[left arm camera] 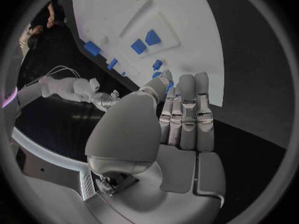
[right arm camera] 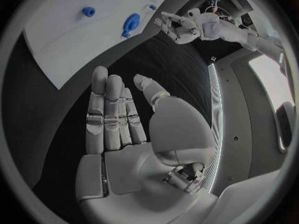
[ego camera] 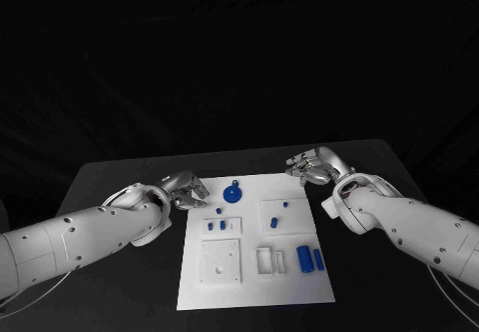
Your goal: Assemble the parts on the task board
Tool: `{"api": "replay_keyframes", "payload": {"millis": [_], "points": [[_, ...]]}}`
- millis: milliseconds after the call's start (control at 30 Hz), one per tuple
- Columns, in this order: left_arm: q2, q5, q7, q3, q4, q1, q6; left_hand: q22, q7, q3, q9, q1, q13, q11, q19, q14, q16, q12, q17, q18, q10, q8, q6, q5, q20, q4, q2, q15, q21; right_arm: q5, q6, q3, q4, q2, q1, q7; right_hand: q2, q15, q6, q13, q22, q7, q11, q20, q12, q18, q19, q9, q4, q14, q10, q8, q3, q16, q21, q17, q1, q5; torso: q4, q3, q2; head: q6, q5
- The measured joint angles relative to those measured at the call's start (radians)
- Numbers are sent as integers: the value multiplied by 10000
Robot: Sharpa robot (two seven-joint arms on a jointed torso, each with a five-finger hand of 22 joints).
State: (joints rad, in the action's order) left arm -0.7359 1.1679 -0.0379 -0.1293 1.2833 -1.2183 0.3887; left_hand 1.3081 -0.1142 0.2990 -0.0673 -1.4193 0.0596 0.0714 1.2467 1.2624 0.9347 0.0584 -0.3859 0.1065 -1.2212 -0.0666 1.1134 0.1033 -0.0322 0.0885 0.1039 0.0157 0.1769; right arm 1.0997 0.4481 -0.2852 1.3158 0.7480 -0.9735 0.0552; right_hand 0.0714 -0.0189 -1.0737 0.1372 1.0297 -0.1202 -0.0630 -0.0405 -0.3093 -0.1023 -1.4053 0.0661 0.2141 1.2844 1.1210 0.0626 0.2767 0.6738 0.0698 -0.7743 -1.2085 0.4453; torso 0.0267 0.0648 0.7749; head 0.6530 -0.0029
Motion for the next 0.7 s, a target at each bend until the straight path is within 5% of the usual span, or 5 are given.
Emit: {"api": "replay_keyframes", "payload": {"millis": [200, 700], "points": [[-318, -2155, 564, 37, 117, -251, 60, -1, -73, 35, 4, -45, -1, -82, -108, 78, -731, 0, 223, -69, -305, 0, -7, 100, -108, 265, -178, 77, -173, 682, -1040, 0, -52, 89, 0, -76, 0, -14, -57, -758, 32, -56, -136, -30, 2137, -212, -532, 0, 223, 529, 608, 0, 225, 390, 272, 171, 0, 0, 8, 6, -11, -53, 52], [-797, -4599, 1736, 42, 764, -378, 15, -3, 61, -157, -35, 62, -1, -106, -108, 223, -1420, -1, 173, -71, -350, 0, 273, 98, -108, 541, -487, 74, -451, 3942, -2252, 39, 272, 53, 187, -798, 228, -28, -244, -769, 541, 21, -192, -3, 2441, -357, -565, 1, 267, 931, 509, 0, 807, 915, 706, 217, -95, -883, 34, 38, -112, -121, 262]]}}
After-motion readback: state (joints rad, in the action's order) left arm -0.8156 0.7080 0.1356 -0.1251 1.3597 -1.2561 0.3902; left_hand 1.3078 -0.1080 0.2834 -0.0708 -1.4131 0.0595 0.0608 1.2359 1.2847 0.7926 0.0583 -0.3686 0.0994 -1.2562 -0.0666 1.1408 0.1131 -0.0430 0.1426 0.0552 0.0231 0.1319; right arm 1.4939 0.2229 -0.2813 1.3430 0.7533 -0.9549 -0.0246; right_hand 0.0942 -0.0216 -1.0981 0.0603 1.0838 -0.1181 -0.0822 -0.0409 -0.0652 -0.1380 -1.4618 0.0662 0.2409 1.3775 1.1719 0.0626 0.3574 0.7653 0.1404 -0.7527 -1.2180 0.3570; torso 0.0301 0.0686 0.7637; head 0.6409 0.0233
